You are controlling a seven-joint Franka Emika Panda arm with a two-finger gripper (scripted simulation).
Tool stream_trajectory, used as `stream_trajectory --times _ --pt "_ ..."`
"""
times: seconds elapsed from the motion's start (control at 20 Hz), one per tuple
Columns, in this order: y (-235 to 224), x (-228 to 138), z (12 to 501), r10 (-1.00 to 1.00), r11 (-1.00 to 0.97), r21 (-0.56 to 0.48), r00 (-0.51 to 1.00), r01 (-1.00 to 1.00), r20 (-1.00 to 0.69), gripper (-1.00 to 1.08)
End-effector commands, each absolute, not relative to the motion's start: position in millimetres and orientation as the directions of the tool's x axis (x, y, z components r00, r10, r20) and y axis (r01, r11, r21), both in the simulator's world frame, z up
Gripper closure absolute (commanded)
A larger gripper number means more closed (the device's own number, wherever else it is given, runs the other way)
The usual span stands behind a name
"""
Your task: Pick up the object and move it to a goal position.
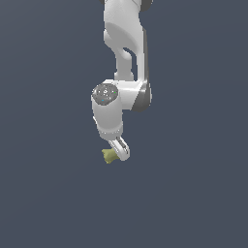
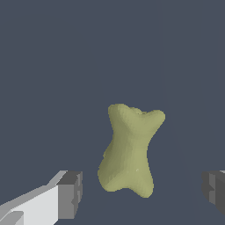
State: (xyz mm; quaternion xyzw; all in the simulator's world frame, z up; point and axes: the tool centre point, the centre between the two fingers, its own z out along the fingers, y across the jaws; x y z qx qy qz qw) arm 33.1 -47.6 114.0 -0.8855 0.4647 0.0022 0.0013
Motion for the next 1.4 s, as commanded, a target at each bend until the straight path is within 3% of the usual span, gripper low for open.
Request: stream_trajectory --times 0.0,0.75,1.35 --pt "-50.1 34.8 111.1 -0.853 -0.522 0.000 0.522 -0.853 -0.004 -0.92" --pt "-55.1 37.8 103.4 -0.903 -0.429 0.000 0.429 -0.903 0.000 -0.92" --pt "-55.3 36.9 55.9 -0.905 -0.425 0.000 0.425 -0.905 0.000 -0.92"
